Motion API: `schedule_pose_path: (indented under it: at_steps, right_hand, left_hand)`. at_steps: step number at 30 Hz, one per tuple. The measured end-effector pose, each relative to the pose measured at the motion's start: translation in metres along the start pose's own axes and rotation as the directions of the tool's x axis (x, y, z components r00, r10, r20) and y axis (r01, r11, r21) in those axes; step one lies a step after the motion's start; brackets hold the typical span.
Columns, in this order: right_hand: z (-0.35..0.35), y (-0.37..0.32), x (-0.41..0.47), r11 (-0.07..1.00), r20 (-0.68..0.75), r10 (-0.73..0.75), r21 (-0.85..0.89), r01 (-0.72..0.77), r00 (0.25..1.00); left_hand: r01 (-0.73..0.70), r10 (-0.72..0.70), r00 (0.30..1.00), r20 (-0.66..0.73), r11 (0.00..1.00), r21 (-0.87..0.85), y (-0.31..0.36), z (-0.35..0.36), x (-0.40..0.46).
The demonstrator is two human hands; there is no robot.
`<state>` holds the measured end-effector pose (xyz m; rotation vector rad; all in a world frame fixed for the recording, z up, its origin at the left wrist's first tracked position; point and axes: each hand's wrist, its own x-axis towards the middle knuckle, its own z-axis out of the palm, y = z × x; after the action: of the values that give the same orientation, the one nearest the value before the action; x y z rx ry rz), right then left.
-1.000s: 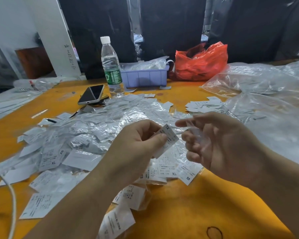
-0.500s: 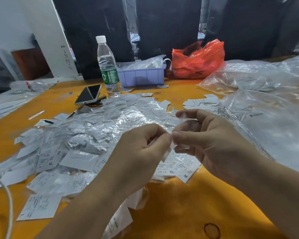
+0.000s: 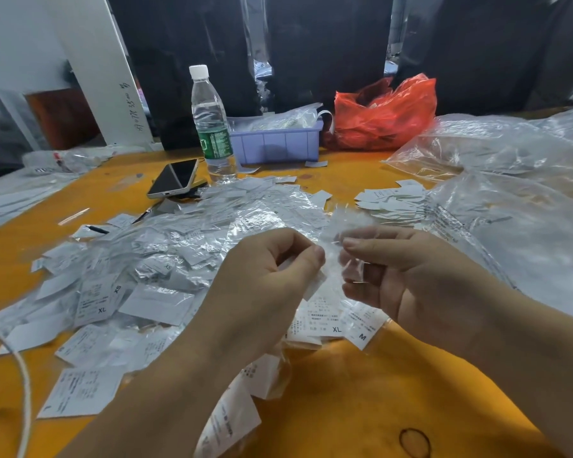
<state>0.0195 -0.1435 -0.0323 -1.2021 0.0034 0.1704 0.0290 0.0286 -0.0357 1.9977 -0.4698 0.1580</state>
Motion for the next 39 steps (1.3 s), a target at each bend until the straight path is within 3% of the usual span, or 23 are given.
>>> schedule_pose_path:
  at_steps: [4,8,18,30,39]
  right_hand:
    - [-0.005,-0.005,-0.002,0.994,-0.037,-0.073,-0.087,0.069,0.997]
    - [-0.011,-0.017,-0.003,0.973,0.042,-0.146,-0.173,0.151,0.988]
    - [-0.016,-0.019,-0.004,0.890,0.217,-0.062,-0.430,0.152,0.974]
    - [-0.017,-0.022,-0.003,0.876,0.272,-0.030,-0.456,0.157,0.962]
    - [-0.018,-0.022,-0.004,0.879,0.241,0.000,-0.463,0.115,0.970]
  left_hand:
    - [0.036,-0.035,0.999,0.037,0.998,-0.047,-0.002,-0.002,0.000]
    - [0.069,-0.069,0.998,0.006,0.989,-0.129,-0.001,-0.009,0.002]
    - [0.143,-0.145,0.989,0.009,0.954,-0.263,0.006,-0.019,0.003]
    - [0.234,-0.186,0.971,0.150,0.868,-0.439,0.007,-0.024,0.005]
    - [0.221,-0.161,0.972,0.173,0.879,-0.423,0.009,-0.022,0.004]
